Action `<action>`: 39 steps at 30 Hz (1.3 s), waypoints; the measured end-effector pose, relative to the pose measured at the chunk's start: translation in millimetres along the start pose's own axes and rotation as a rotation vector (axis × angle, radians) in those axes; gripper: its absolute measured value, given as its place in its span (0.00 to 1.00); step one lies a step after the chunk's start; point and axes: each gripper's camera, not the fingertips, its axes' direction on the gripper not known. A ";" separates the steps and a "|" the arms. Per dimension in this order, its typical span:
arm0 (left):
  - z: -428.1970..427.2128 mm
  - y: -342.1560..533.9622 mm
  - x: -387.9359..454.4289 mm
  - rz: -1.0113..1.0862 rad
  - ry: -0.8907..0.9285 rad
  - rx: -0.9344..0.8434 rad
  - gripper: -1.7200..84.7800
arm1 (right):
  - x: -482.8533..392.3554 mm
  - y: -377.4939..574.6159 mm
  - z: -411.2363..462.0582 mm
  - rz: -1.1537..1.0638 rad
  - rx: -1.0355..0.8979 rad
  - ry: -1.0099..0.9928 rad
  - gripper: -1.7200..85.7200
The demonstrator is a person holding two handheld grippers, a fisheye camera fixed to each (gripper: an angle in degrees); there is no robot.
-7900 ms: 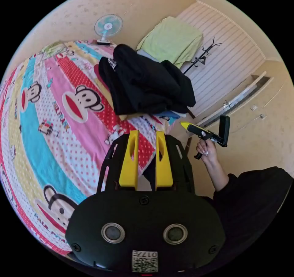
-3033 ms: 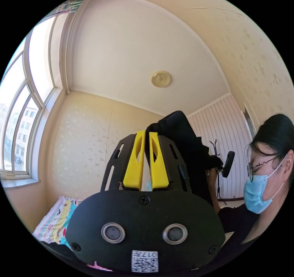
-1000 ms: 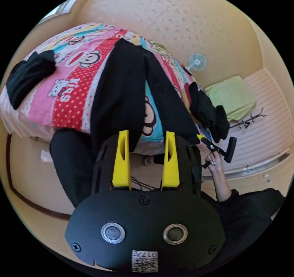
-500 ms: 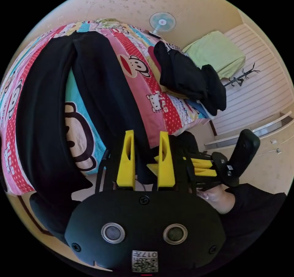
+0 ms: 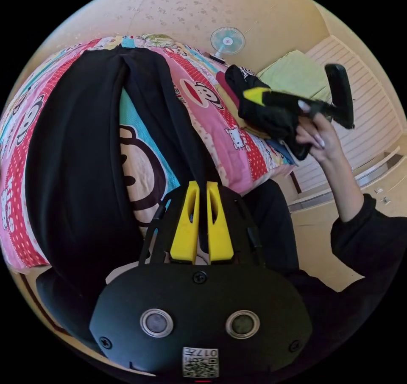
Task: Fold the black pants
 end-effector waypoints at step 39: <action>-219.8 27.8 -220.6 -0.221 0.319 -0.169 0.07 | 69.8 -307.0 319.8 0.421 0.136 -1.074 0.05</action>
